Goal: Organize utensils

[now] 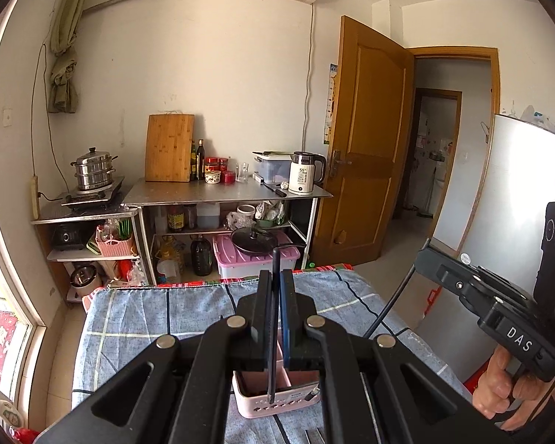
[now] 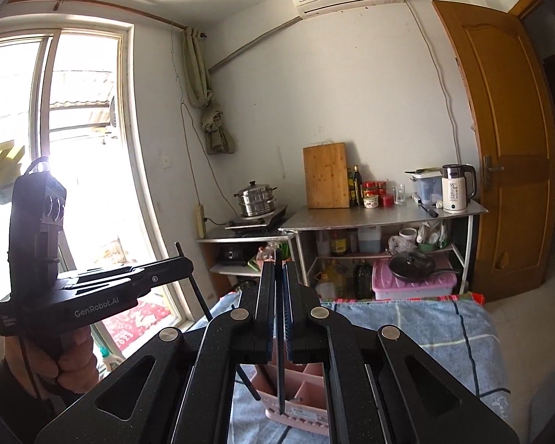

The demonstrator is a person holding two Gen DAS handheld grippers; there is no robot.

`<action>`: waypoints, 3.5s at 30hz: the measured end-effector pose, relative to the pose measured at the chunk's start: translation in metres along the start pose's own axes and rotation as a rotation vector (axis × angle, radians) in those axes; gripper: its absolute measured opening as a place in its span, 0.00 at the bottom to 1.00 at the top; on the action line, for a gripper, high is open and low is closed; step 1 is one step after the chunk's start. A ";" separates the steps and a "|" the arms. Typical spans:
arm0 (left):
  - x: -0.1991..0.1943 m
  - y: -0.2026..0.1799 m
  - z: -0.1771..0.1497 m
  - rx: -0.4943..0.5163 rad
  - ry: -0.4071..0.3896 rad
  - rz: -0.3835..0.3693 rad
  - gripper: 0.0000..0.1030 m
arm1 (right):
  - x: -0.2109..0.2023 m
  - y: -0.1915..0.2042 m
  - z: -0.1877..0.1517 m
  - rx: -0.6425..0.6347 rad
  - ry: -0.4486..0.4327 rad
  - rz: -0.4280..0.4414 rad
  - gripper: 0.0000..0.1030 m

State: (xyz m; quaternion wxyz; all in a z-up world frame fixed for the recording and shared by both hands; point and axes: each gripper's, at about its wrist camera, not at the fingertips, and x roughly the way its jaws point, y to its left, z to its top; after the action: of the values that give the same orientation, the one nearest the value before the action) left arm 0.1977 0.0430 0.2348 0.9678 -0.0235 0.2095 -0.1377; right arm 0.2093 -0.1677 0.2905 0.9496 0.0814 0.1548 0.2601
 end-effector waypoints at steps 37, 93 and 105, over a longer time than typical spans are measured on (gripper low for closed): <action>0.031 0.030 -0.053 -0.065 0.047 0.078 0.29 | 0.029 -0.042 -0.048 0.045 0.134 -0.066 0.12; 0.040 -0.046 -0.239 -0.122 0.386 -0.129 0.29 | 0.011 -0.042 -0.273 0.017 0.686 -0.090 0.07; 0.076 -0.089 -0.248 -0.052 0.470 -0.198 0.29 | -0.020 -0.090 -0.269 0.052 0.679 -0.138 0.08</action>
State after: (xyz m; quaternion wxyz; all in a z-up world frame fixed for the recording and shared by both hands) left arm 0.1393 -0.0601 -0.0128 0.8734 -0.0361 0.4287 -0.2280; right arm 0.1449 -0.2348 0.0216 0.8569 0.0038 0.4736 0.2036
